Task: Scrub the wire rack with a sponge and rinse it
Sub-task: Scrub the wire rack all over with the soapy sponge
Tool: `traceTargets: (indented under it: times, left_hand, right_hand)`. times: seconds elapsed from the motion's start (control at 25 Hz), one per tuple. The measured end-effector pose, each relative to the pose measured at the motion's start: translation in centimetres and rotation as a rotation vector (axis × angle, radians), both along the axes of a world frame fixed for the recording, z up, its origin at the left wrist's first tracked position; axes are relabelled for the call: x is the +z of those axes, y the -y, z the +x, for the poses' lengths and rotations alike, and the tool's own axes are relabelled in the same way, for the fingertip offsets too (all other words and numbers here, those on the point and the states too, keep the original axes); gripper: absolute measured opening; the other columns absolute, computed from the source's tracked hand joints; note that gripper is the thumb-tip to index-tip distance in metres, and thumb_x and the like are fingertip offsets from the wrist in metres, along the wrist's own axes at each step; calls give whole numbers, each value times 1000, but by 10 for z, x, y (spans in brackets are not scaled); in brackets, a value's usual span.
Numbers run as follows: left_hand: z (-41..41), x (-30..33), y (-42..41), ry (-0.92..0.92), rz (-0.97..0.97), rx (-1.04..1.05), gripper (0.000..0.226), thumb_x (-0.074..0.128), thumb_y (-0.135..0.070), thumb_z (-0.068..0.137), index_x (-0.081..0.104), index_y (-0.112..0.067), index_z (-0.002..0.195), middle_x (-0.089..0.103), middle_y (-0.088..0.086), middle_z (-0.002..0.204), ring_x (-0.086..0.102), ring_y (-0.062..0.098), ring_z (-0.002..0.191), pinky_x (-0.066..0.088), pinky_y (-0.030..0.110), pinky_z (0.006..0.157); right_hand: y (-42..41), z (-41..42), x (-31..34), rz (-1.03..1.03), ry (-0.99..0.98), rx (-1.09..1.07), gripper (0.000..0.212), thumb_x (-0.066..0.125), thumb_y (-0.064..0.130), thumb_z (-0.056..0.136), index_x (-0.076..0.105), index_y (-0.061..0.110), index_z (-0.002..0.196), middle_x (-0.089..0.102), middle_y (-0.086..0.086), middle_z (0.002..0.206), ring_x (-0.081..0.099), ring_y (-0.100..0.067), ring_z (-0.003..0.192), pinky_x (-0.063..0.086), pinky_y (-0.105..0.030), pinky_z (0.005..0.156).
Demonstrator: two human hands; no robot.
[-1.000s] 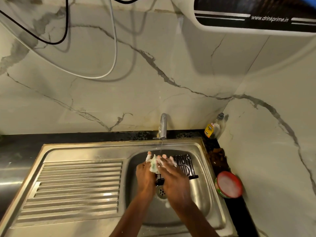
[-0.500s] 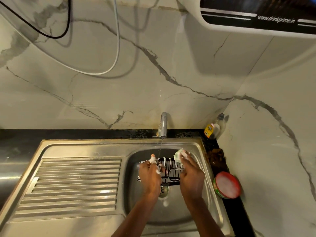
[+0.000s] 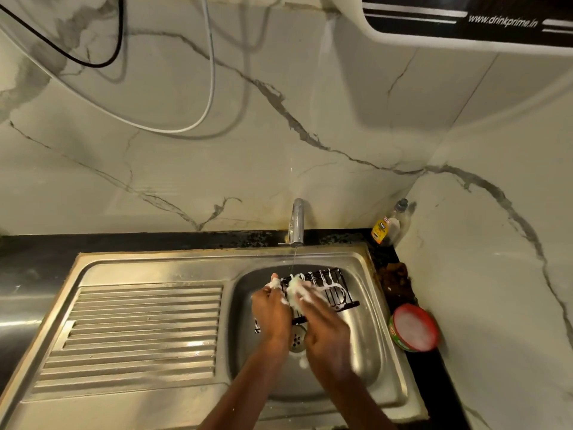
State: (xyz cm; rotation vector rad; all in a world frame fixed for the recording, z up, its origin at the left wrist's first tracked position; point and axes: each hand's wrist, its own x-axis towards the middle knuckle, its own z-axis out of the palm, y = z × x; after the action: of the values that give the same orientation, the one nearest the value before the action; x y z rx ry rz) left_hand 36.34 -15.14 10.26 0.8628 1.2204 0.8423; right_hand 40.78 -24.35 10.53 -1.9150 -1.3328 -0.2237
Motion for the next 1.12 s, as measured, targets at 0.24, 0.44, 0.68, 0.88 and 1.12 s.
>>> traceTargets:
  times: [0.24,0.44,0.68,0.88,1.12]
  left_hand:
    - [3,16,0,31,-84,52,36,40,2,101,56,-7,70,50,0,55,43,14,49,35,25,48]
    - [4,15,-9,50,-174,116,35,45,-10,103,61,-10,71,55,3,59,49,19,56,41,33,59]
    - [1,15,-10,36,-257,115,38,50,-14,106,61,-14,69,54,0,47,51,21,51,48,38,55]
    - [-1,38,-4,71,-341,87,32,42,-7,106,64,-13,84,60,7,60,48,18,49,38,27,49]
    - [-4,41,-3,160,-452,53,32,41,-11,101,71,-17,93,70,9,78,64,25,72,52,35,70]
  right_hand:
    - [32,40,-13,13,-5,-141,49,38,-9,88,68,9,122,60,-2,133,64,-21,120,63,-36,76]
    - [30,22,-16,16,235,88,40,39,-6,98,73,7,116,64,-9,131,60,-22,125,56,-38,97]
    - [31,9,-21,24,292,140,41,40,-6,94,72,4,117,62,-12,135,59,-26,127,54,-43,99]
    - [25,41,-16,43,98,-160,43,35,-5,97,69,7,121,59,-11,135,60,-24,123,61,-40,83]
    - [32,51,-15,-3,250,-79,48,28,-4,100,72,7,117,63,-14,131,64,-29,120,61,-44,83]
